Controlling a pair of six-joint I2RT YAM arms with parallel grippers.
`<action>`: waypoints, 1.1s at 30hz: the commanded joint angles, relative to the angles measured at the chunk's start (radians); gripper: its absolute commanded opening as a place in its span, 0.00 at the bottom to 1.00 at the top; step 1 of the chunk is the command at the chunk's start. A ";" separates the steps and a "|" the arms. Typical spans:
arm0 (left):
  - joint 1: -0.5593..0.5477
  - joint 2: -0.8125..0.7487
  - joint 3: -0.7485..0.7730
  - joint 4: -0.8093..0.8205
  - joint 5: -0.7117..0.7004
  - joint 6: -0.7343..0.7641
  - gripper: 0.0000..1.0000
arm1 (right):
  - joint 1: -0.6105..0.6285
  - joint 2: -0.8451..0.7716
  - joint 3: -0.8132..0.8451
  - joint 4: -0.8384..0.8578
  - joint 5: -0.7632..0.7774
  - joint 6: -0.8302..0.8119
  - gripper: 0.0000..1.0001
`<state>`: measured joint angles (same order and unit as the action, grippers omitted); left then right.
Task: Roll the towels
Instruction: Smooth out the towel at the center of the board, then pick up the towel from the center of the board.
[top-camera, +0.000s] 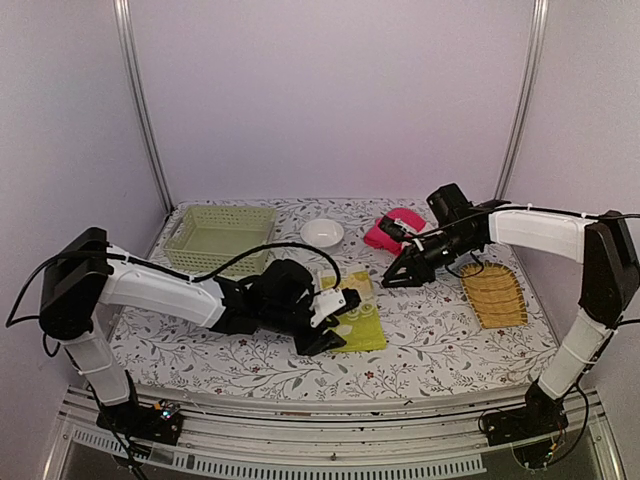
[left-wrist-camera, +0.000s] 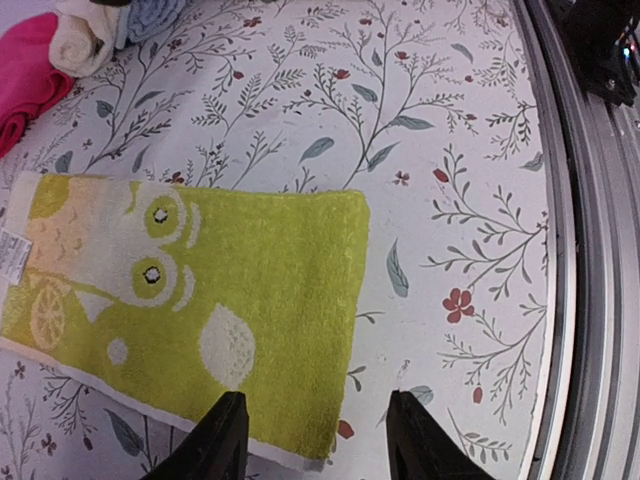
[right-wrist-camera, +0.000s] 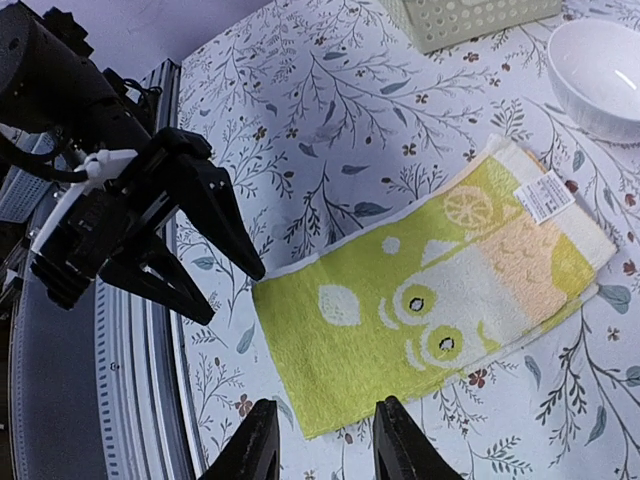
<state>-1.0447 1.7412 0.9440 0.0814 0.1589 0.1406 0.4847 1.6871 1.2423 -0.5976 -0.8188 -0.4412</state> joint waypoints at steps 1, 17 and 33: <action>-0.022 0.057 0.037 -0.023 0.052 0.078 0.49 | -0.003 0.028 -0.024 0.036 -0.010 -0.049 0.35; -0.027 0.199 0.121 -0.058 0.015 0.158 0.32 | -0.003 0.077 -0.023 0.022 -0.028 -0.066 0.35; -0.037 0.210 0.096 -0.028 -0.032 0.168 0.34 | -0.002 0.117 -0.009 0.006 -0.039 -0.073 0.35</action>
<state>-1.0588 1.9404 1.0477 0.0330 0.1455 0.2897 0.4839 1.7847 1.2182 -0.5827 -0.8337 -0.4957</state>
